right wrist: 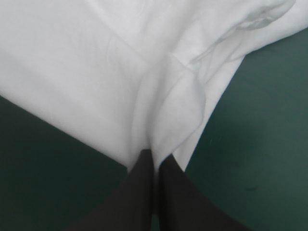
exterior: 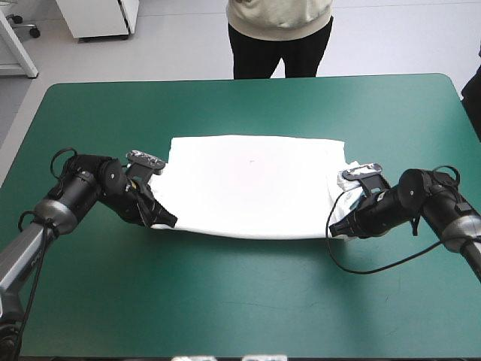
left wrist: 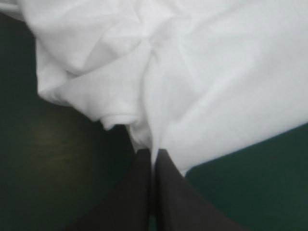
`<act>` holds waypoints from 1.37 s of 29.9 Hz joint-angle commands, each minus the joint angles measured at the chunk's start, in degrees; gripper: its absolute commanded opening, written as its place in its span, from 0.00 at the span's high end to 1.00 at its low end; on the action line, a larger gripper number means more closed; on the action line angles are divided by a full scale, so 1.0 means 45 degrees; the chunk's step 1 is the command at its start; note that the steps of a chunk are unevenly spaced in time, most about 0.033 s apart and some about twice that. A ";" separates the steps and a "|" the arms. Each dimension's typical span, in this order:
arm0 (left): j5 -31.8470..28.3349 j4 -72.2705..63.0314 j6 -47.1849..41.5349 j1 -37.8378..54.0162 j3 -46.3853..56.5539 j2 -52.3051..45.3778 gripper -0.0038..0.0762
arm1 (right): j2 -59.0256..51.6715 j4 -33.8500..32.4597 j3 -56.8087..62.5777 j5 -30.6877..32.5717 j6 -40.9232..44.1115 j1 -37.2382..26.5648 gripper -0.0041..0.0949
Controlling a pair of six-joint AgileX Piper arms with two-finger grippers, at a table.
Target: Fold the cloth
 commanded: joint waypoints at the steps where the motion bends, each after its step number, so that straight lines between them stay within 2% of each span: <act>1: -0.0194 -0.1076 0.0538 -0.0009 0.0722 -0.0925 0.96 | -0.0936 0.0160 0.0392 -0.0131 0.0225 -0.0119 0.98; 8: -0.0251 -0.1001 0.0557 -0.0009 0.2235 -0.1101 0.96 | -0.1547 0.0497 0.1318 -0.0175 0.0225 -0.0119 0.98; 14: -0.0561 -0.0970 0.0893 -0.0009 0.2415 -0.1101 0.96 | -0.1547 0.0497 0.1410 -0.0161 0.0167 -0.0119 0.97; 17: -0.0706 -0.0970 0.0893 -0.0009 0.2415 -0.1101 0.95 | -0.1547 0.0446 0.1410 -0.0103 0.0015 -0.0119 0.91; 20: -0.0763 -0.1191 0.0893 -0.0009 0.2415 -0.1101 0.89 | -0.1547 0.0470 0.1410 -0.0103 0.0077 -0.0119 0.76; 22: -0.0763 -0.1537 0.0946 -0.0009 0.2415 -0.1101 0.81 | -0.1547 0.0498 0.1410 -0.0130 0.0137 -0.0119 0.67; 25: -0.0789 -0.2034 0.1158 -0.0009 0.2415 -0.1101 0.68 | -0.1598 0.0498 0.1410 -0.0205 0.0224 -0.0119 0.60; 28: -0.0812 -0.2437 0.1212 -0.0009 0.2415 -0.1133 0.56 | -0.1992 0.0498 0.1410 -0.0262 0.0263 -0.0119 0.59; 30: -0.1040 -0.2579 0.1212 -0.0009 0.2415 -0.1384 0.52 | -0.2677 0.0498 0.1384 -0.0588 0.0292 -0.0119 0.59; 33: -0.1868 -0.2520 0.0826 -0.0009 0.2332 -0.2089 0.51 | -0.4214 0.0498 0.1359 -0.1422 0.0318 -0.0119 0.60; 36: -0.2598 -0.1824 -0.0428 -0.0009 0.1961 -0.2715 0.51 | -0.5559 0.0357 0.1359 -0.2154 0.0645 -0.0119 0.60; 38: -0.2579 -0.1063 -0.1251 0.0119 0.1529 -0.2806 0.51 | -0.6226 0.0120 0.1342 -0.2289 0.0973 -0.0119 0.60; 41: -0.2130 -0.0698 -0.1461 0.0841 0.0814 -0.2834 0.51 | -0.6921 -0.0100 0.1099 -0.2114 0.1127 -0.0119 0.60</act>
